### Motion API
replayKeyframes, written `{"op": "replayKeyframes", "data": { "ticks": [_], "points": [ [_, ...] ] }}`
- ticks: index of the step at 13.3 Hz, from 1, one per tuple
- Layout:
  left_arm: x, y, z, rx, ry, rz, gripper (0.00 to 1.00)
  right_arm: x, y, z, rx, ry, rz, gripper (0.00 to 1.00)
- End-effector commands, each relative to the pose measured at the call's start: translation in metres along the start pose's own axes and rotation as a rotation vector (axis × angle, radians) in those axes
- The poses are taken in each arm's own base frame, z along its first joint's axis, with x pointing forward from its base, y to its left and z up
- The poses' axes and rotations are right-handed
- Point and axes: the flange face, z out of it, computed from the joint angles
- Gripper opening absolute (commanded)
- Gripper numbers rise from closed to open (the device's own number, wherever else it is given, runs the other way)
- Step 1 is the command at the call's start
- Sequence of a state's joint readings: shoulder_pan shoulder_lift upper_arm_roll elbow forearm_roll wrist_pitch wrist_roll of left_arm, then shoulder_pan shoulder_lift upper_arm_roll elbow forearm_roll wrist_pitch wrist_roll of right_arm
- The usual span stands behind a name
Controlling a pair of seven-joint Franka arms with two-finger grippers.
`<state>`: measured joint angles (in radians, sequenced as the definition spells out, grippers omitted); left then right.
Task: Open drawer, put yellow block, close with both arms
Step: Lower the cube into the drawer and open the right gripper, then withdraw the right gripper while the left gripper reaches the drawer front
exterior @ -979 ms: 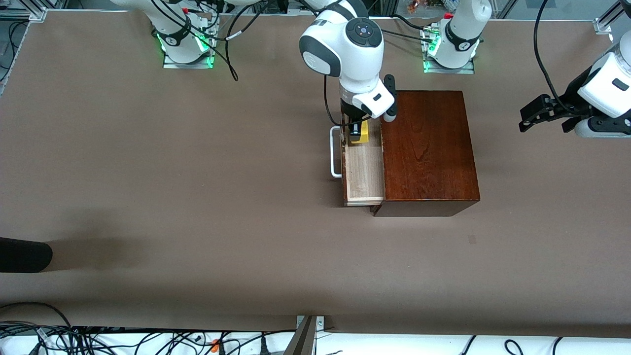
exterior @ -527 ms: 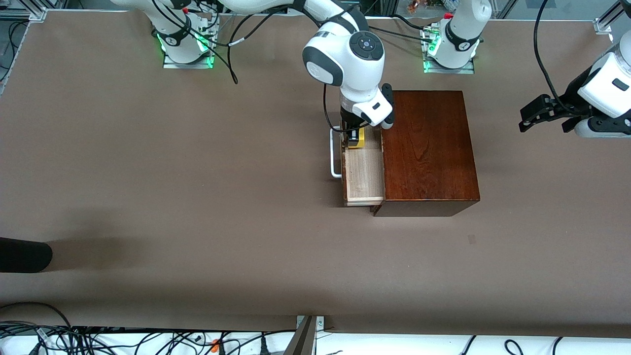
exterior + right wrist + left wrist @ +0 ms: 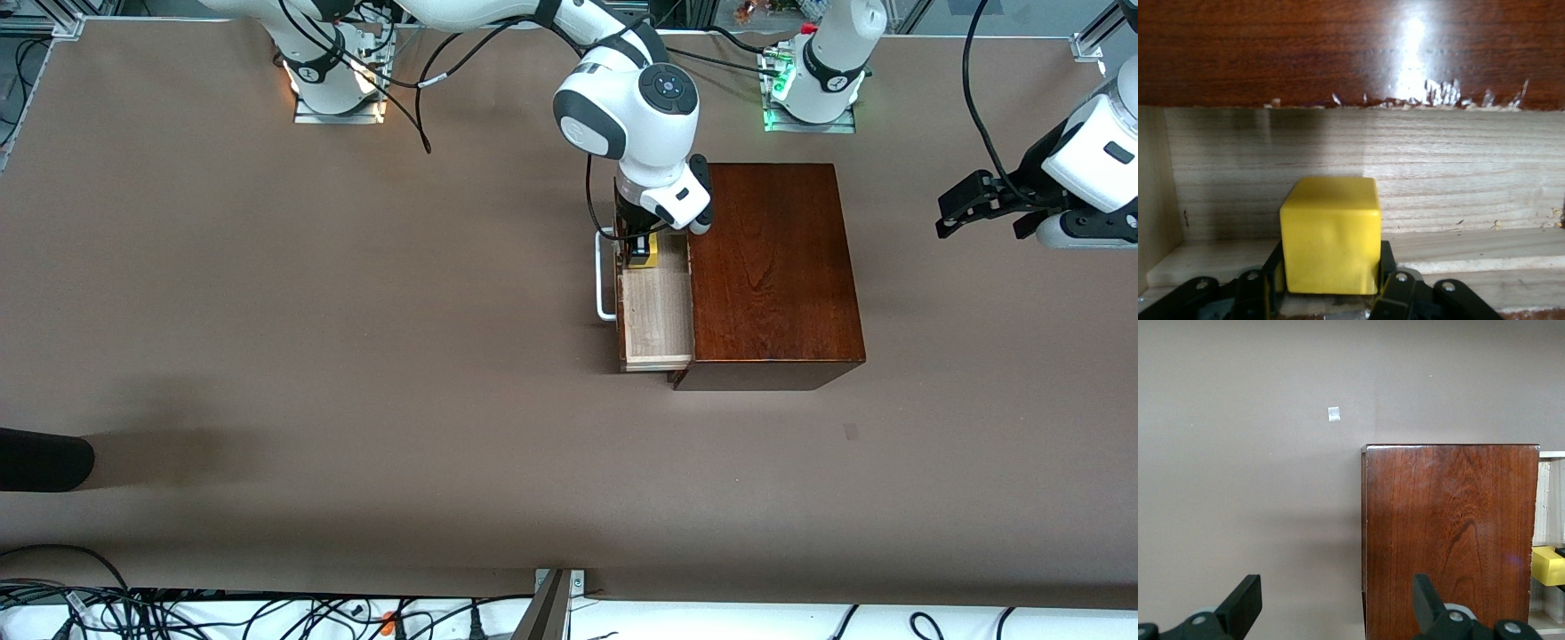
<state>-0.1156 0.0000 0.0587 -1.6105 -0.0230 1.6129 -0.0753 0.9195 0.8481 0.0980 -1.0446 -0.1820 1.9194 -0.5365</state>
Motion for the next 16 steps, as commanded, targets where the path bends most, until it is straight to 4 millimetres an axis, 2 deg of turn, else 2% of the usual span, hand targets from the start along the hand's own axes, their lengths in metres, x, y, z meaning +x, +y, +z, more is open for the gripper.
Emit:
{"op": "replayKeyframes", "data": {
  "ticks": [1,3,4,6,8,9,11,12,13,15,16],
  "points": [
    [0.005,0.001,-0.005,-0.014,0.009,0.001,1.0,-0.001,0.008,-0.002,-0.036,-0.019,0.009,1.0],
    [0.005,0.001,-0.005,-0.014,0.007,0.001,1.0,-0.001,0.007,-0.01,-0.033,-0.016,0.012,1.0],
    [0.006,0.0,-0.004,-0.013,0.008,0.0,1.0,-0.001,0.009,-0.033,-0.038,0.013,0.02,1.0],
    [0.006,0.001,-0.004,-0.013,0.007,0.0,1.0,-0.016,0.023,-0.089,-0.028,0.07,0.077,1.0],
    [0.006,0.001,-0.004,-0.013,0.006,0.001,1.0,-0.051,0.046,-0.139,-0.011,0.089,0.139,1.0],
    [0.006,0.002,-0.004,-0.013,0.006,0.003,1.0,-0.078,0.065,-0.148,0.017,0.071,0.183,1.0],
    [0.009,0.009,0.005,-0.011,-0.01,0.013,1.0,-0.128,0.097,-0.18,0.014,0.06,0.26,1.0],
    [0.011,0.011,0.008,-0.011,-0.014,0.016,1.0,-0.16,0.125,-0.182,0.004,0.057,0.318,1.0],
    [0.011,0.013,0.01,-0.011,-0.017,0.019,1.0,-0.194,0.15,-0.188,-0.004,0.06,0.376,1.0],
    [0.013,0.015,0.014,-0.01,-0.025,0.023,1.0,-0.274,0.187,-0.231,-0.057,0.086,0.515,1.0],
    [0.014,0.024,0.02,-0.007,-0.038,0.04,1.0,-0.314,0.207,-0.234,-0.042,0.101,0.6,1.0]
  ]
}}
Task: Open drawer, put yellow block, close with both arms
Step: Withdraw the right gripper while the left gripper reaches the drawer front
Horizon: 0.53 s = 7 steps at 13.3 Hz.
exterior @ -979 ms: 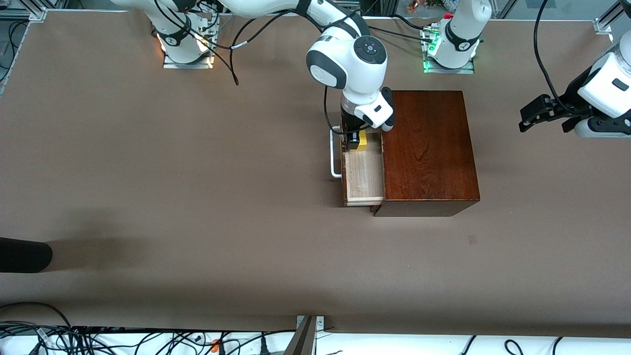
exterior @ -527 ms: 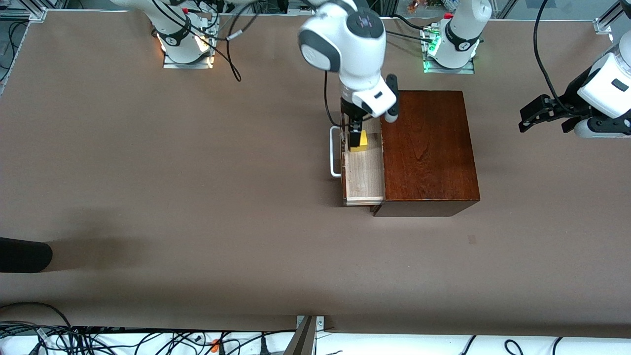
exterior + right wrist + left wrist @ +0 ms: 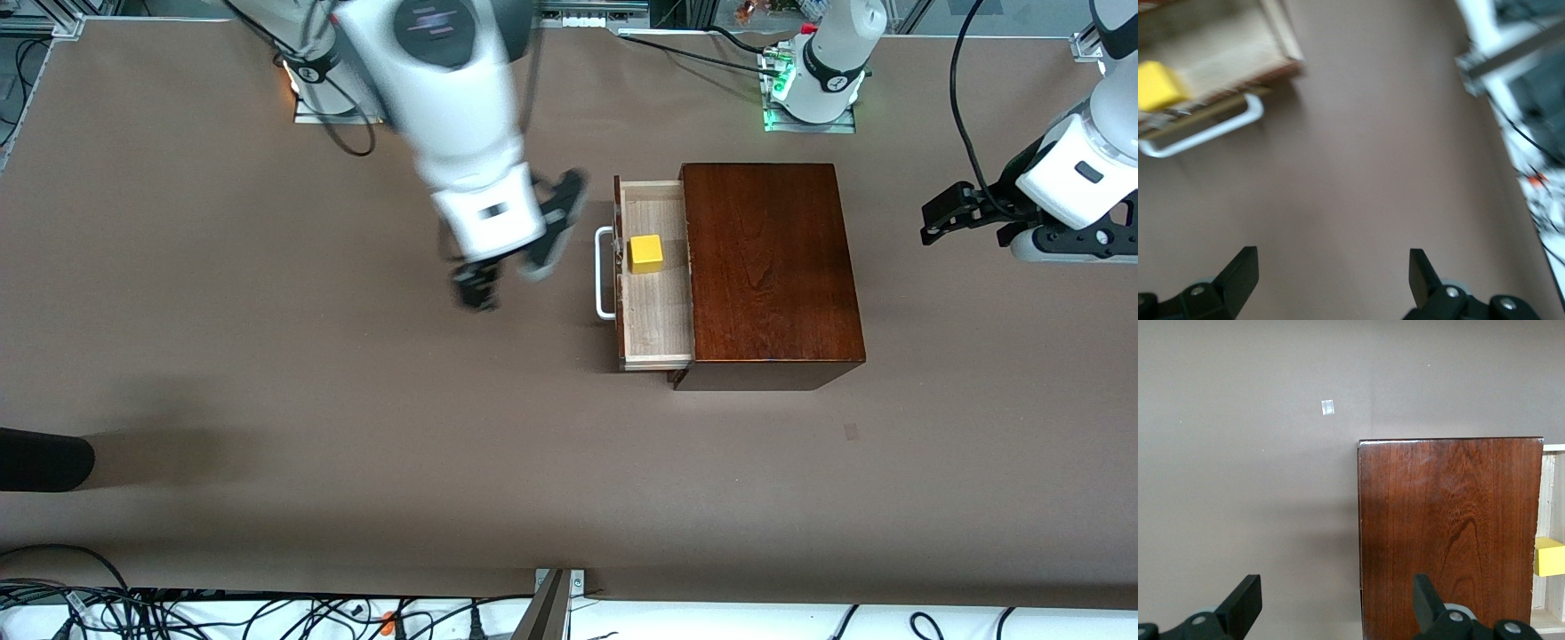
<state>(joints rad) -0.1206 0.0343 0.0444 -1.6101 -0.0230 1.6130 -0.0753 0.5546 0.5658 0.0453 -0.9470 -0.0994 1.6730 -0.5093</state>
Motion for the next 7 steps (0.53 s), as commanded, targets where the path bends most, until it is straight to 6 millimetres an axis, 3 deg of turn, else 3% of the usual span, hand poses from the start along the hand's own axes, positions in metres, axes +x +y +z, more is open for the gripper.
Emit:
{"op": "replayKeyframes", "data": {
  "ticks": [1,2,3,5,6,7],
  "points": [
    [0.009,0.022,0.01,-0.009,-0.019,0.037,1.0,-0.076,0.079,-0.026,0.097,0.036,0.199,1.0],
    [0.013,0.035,0.021,-0.005,-0.039,0.064,1.0,-0.109,0.103,-0.038,0.147,0.039,0.258,1.0],
    [0.015,0.045,0.03,-0.004,-0.055,0.098,1.0,-0.128,0.115,-0.046,0.159,0.03,0.291,1.0],
    [0.024,0.073,0.065,-0.01,-0.119,0.154,1.0,-0.164,0.137,-0.06,0.129,0.011,0.37,1.0],
    [0.021,0.087,0.067,-0.037,-0.132,0.175,1.0,-0.182,0.14,-0.068,0.124,-0.002,0.396,1.0],
    [0.015,0.117,0.068,-0.054,-0.135,0.235,1.0,-0.199,0.137,-0.079,0.125,-0.013,0.426,1.0]
  ]
}}
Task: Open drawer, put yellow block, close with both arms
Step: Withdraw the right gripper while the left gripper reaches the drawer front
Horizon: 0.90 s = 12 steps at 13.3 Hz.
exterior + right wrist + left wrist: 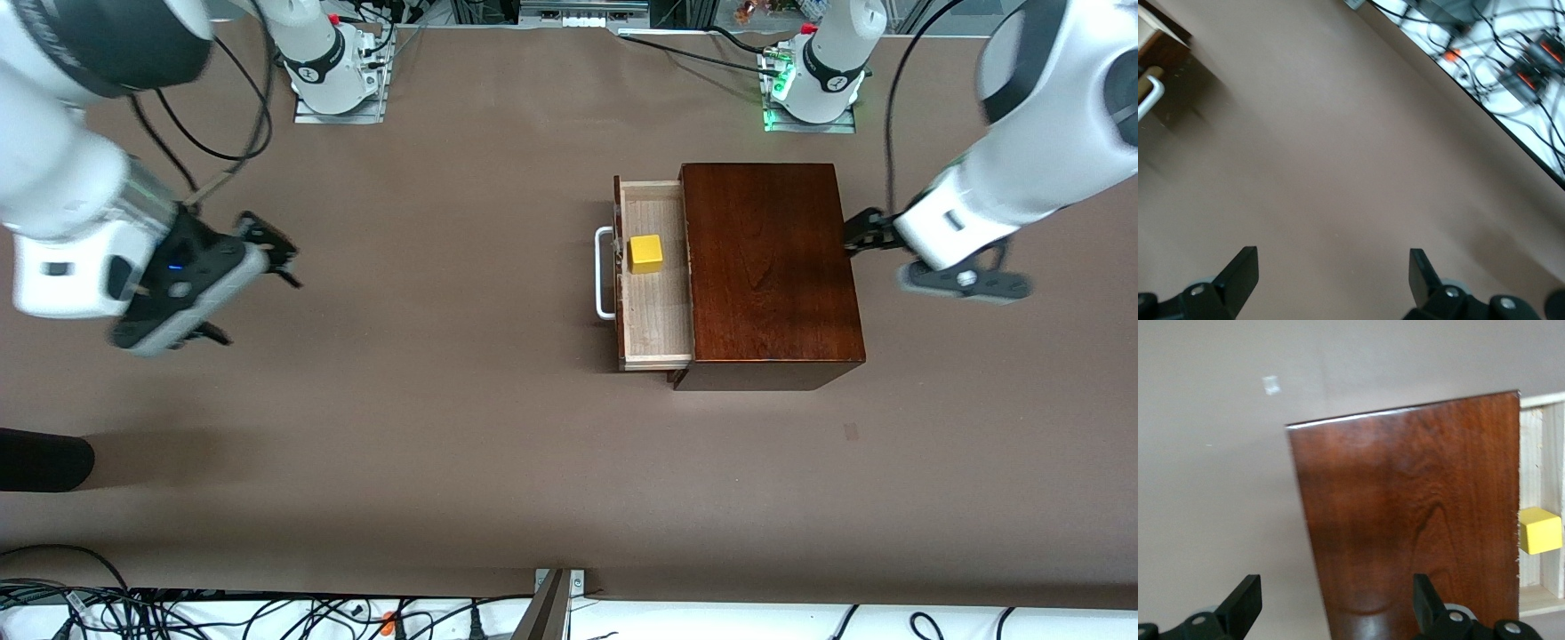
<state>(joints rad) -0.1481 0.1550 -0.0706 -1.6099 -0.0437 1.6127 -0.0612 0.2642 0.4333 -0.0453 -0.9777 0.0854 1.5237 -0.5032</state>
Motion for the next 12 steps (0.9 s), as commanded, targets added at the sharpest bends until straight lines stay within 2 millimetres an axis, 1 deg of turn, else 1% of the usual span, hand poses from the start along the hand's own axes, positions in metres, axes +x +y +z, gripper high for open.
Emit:
{"op": "replayKeyframes", "data": {
  "ticks": [1,2,3,4,5,6,7,8,9,10,11,12],
  "points": [
    [-0.002,0.068,-0.008,-0.037,0.006,0.162,1.0,-0.046,-0.008,-0.024,0.025,-0.027,0.121,1.0],
    [-0.007,0.105,-0.01,-0.039,0.012,0.234,1.0,-0.061,-0.012,-0.021,0.034,-0.042,0.179,1.0],
    [-0.007,0.136,-0.01,-0.044,0.023,0.295,1.0,-0.076,-0.015,-0.016,0.027,-0.046,0.225,1.0],
    [-0.008,0.173,-0.01,-0.056,0.029,0.377,1.0,-0.091,-0.019,-0.011,0.022,-0.048,0.28,1.0],
    [-0.011,0.206,-0.009,-0.061,0.036,0.45,1.0,-0.103,-0.021,-0.001,0.013,-0.07,0.33,1.0],
    [-0.011,0.235,0.005,-0.063,0.022,0.506,1.0,-0.109,-0.023,0.008,0.012,-0.082,0.357,1.0],
    [-0.01,0.259,0.02,-0.07,0.03,0.572,1.0,-0.114,-0.021,0.016,0.014,-0.091,0.374,1.0],
    [-0.009,0.282,0.03,-0.078,0.065,0.652,1.0,-0.121,-0.016,0.028,0.01,-0.106,0.408,1.0],
    [-0.003,0.296,0.044,-0.086,0.091,0.728,1.0,-0.127,-0.014,0.045,0.001,-0.107,0.453,1.0],
    [0.001,0.311,0.059,-0.094,0.115,0.816,1.0,-0.132,-0.014,0.058,-0.015,-0.092,0.472,1.0],
    [0.004,0.327,0.071,-0.095,0.147,0.915,1.0,-0.134,-0.016,0.064,-0.025,-0.09,0.496,1.0],
    [0.005,0.339,0.085,-0.097,0.159,0.992,1.0,-0.132,-0.014,0.063,-0.03,-0.084,0.517,1.0]
  ]
}}
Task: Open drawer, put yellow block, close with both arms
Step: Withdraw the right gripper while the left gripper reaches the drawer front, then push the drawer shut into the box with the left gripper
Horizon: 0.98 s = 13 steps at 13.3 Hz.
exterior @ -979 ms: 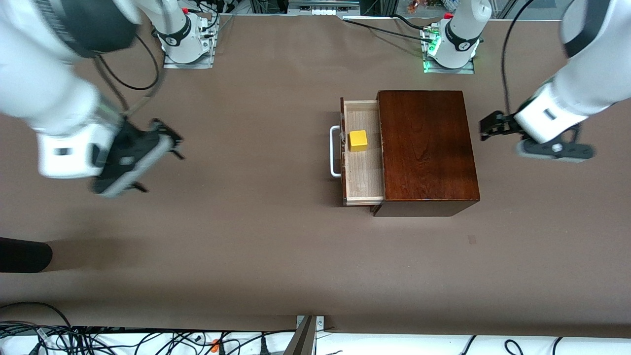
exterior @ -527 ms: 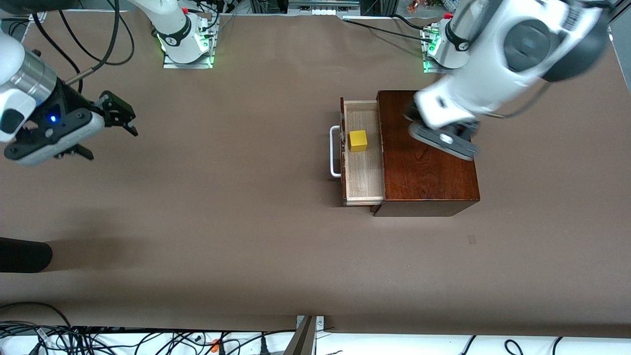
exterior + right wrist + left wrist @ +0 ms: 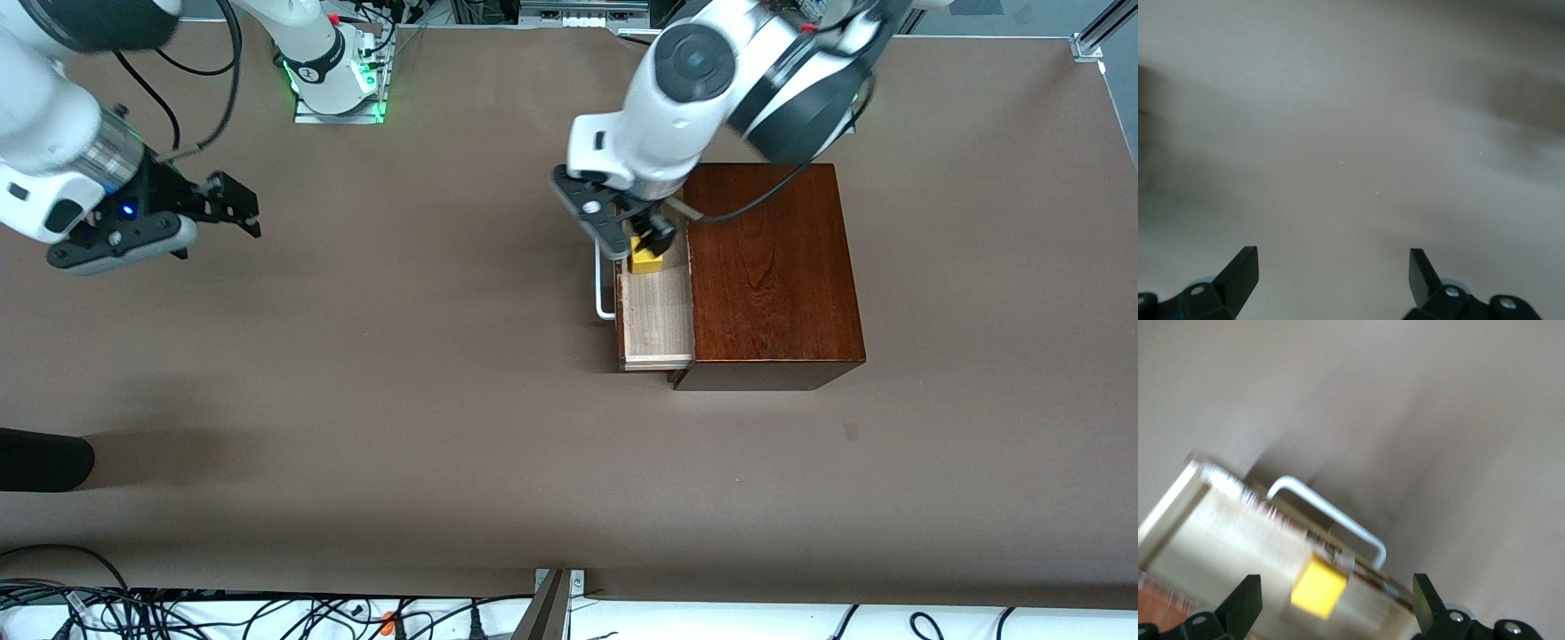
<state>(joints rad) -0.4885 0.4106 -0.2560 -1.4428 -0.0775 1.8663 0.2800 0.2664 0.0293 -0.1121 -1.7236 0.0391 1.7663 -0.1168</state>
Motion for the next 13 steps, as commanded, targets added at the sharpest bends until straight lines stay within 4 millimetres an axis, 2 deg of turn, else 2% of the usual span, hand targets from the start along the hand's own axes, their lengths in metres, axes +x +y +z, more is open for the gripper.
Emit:
{"op": "replayKeyframes", "data": {
  "ticks": [1,3,5,7,9,11,13],
  "points": [
    [0.025,0.01,0.032,-0.019,0.032,0.225,1.0,-0.012,-0.007,-0.003,-0.019,0.027,0.064,1.0],
    [0.031,0.012,0.077,-0.053,-0.01,0.384,1.0,-0.01,-0.008,-0.007,-0.071,0.002,0.061,1.0],
    [0.029,0.007,0.118,-0.087,-0.058,0.498,1.0,-0.013,-0.001,-0.031,-0.077,-0.006,0.076,1.0],
    [0.028,0.012,0.154,-0.113,-0.105,0.572,1.0,-0.004,-0.002,-0.033,-0.08,-0.002,0.074,1.0],
    [0.029,0.024,0.166,-0.078,-0.149,0.654,1.0,0.005,-0.005,-0.037,-0.076,0.017,0.07,1.0],
    [0.024,0.021,0.174,-0.012,-0.212,0.701,1.0,0.006,-0.006,-0.041,-0.076,0.02,0.069,1.0],
    [0.021,0.02,0.179,0.022,-0.249,0.726,1.0,0.004,-0.001,-0.035,-0.074,0.003,0.071,1.0]
  ]
}}
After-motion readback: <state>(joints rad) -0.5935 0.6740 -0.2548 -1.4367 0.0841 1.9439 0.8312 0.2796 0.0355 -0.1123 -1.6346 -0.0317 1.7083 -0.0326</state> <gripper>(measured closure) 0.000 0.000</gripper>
